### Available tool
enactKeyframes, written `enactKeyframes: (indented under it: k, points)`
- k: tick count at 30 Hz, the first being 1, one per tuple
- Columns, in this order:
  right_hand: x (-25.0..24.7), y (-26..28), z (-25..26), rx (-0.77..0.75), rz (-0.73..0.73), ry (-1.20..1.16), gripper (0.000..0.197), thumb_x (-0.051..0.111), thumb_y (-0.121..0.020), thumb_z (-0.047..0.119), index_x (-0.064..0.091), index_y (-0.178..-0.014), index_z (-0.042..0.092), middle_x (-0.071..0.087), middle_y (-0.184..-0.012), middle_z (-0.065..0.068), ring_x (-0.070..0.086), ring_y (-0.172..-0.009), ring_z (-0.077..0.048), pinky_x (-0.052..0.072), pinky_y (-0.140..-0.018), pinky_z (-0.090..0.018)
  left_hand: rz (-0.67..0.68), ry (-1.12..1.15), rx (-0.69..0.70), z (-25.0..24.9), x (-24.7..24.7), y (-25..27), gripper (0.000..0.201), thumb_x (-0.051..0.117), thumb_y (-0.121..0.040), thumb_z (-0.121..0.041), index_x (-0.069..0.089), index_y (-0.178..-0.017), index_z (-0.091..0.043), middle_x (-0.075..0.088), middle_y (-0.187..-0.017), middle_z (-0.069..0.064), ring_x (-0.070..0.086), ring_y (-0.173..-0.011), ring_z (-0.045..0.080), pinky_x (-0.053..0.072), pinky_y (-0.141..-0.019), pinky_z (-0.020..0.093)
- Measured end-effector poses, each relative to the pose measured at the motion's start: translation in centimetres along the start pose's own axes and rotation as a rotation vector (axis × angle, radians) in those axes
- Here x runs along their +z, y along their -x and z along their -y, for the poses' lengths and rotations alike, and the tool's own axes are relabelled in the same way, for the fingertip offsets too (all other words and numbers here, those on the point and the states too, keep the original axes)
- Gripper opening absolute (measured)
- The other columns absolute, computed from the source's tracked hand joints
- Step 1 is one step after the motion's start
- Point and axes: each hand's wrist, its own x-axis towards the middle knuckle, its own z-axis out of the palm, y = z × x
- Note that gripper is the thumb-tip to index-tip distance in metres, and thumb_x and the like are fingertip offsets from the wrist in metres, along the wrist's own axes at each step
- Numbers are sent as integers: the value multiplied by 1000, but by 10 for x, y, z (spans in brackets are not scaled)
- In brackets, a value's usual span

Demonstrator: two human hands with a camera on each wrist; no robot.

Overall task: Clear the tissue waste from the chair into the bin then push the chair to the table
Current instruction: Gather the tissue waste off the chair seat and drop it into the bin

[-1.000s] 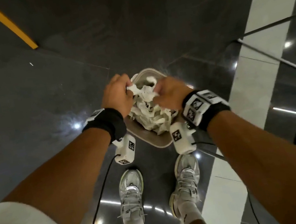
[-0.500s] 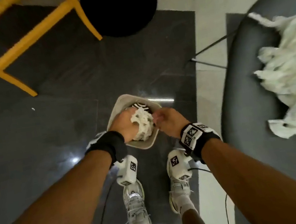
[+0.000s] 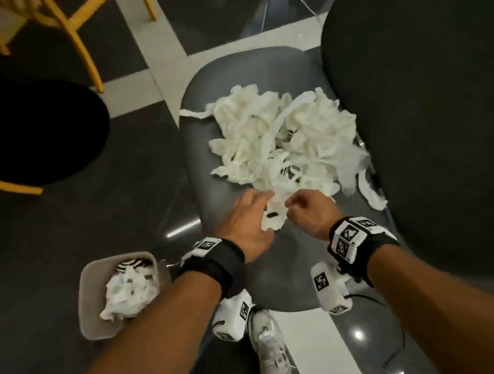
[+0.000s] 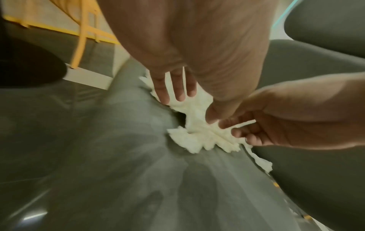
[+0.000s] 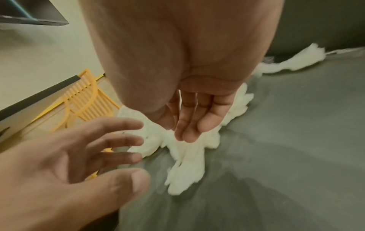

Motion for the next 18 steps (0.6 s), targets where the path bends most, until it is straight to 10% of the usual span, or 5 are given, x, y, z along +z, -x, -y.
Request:
enactKeyframes:
  k: [8, 12, 14, 16, 18]
  points:
    - [-74, -40, -37, -90, -82, -65, 13, 55, -83, 27, 66, -87, 31, 75, -84, 6, 72, -80, -18, 59, -88, -45, -449, -169, -163, -64, -2, -95, 106, 77, -68, -38, 17, -154, -23, 8, -163, 7, 15, -149, 33, 21, -116, 58]
    - [-85, -57, -25, -167, -75, -81, 15, 56, -85, 31, 69, -93, 31, 74, -89, 8, 70, -85, -16, 58, -86, -40, -41, -104, -251, -44, -36, -129, 93, 71, -82, -16, 19, -157, -28, 32, -157, 13, 41, -139, 33, 40, -111, 47]
    - [-88, -59, -9, -241, -93, -59, 16, 56, -90, 29, 69, -97, 29, 72, -87, 10, 68, -84, -11, 55, -80, -31, 55, -133, -181, -40, -40, -123, 34, 57, -87, -2, 64, -117, -15, 63, -125, 17, 59, -117, 37, 50, -93, 36]
    - [-91, -59, 12, -314, -137, -54, 16, 55, -92, 27, 70, -97, 27, 71, -84, 11, 67, -80, -7, 52, -73, -24, 88, -104, -152, -38, -38, -110, 16, 58, -84, 0, 59, -70, -9, 69, -87, 12, 66, -88, 34, 51, -73, 32]
    - [-92, -64, 35, -386, -185, -36, 17, 55, -93, 28, 71, -99, 25, 70, -86, 11, 64, -77, -5, 50, -70, -22, 123, 19, -185, -37, -42, -95, 17, 62, -80, -1, 56, -63, 1, 60, -66, 9, 57, -64, 23, 49, -62, 30]
